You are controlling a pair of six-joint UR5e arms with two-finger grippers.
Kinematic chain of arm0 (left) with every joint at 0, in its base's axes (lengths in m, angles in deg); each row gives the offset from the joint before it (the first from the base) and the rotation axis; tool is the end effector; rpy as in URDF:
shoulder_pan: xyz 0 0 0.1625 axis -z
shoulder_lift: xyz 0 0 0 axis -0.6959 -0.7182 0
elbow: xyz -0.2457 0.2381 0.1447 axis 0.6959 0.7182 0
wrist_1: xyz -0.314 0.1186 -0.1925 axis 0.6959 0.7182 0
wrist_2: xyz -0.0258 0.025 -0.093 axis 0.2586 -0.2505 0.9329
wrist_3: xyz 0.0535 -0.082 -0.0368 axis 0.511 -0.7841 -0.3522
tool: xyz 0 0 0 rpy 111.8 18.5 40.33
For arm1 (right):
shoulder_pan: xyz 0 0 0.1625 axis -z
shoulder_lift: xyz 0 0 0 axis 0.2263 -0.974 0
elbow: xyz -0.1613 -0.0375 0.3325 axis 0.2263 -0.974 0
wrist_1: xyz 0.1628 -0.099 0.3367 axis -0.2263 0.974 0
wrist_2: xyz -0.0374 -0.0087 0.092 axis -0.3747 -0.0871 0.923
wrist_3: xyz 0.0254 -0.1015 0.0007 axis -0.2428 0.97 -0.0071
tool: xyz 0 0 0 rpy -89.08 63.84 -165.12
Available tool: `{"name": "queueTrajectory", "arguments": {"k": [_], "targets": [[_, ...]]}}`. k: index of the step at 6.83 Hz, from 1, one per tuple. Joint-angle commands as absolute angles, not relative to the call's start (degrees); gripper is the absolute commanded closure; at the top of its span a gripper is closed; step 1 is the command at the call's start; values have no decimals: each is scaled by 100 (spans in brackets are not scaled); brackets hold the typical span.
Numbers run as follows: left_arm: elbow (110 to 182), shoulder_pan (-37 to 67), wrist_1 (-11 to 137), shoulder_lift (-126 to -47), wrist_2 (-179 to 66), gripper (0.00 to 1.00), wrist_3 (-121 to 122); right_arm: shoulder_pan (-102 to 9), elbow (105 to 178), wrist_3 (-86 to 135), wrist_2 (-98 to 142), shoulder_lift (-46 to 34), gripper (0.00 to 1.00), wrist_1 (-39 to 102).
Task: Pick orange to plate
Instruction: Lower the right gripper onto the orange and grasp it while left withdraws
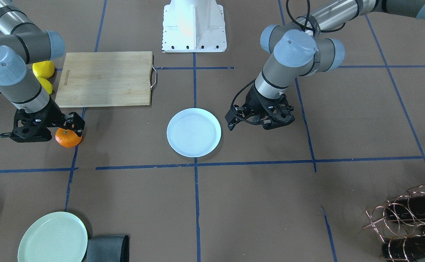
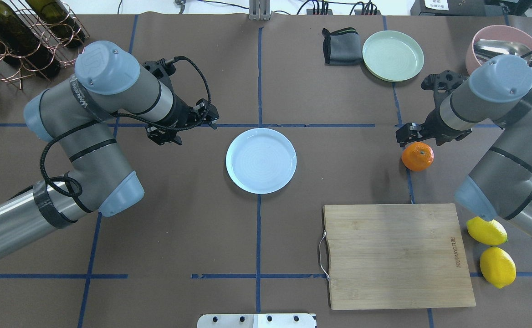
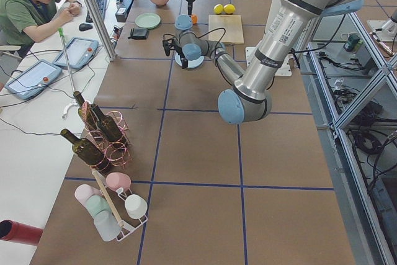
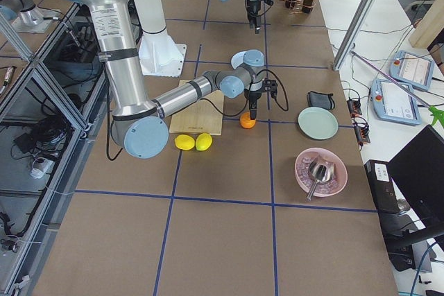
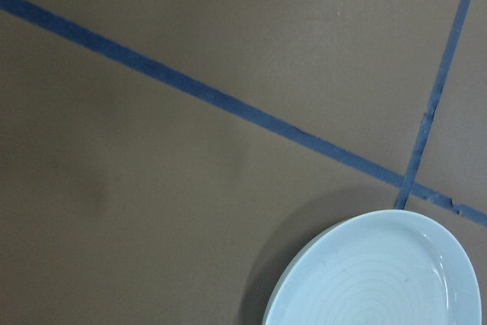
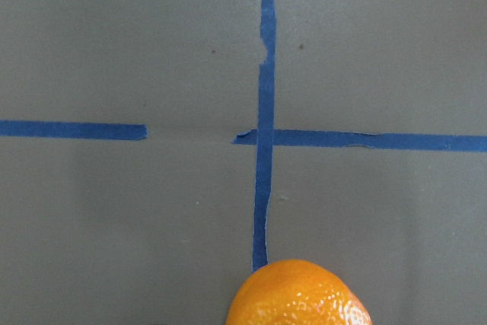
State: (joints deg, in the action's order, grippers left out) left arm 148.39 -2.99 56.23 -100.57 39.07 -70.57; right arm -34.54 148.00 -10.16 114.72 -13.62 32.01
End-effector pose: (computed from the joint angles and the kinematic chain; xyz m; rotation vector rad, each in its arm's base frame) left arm 0.4169 -0.4774 0.2226 -0.0296 1.0599 -0.3511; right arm -0.3087 -0.4686 0.4065 0.0922 -0.7354 0.0125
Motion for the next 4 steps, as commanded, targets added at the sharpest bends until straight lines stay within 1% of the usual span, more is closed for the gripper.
{"name": "queueTrajectory", "arguments": {"k": [1,4], "targets": [[14889,-244,5571,-10020,3914,0,-7002,-3377,14703,-1002,11435,-1408,0,3208],[15082,-244,5579,-9810,3914,0,-7002,-3350,14527,-888,11426,-1426,0,3199]]}}
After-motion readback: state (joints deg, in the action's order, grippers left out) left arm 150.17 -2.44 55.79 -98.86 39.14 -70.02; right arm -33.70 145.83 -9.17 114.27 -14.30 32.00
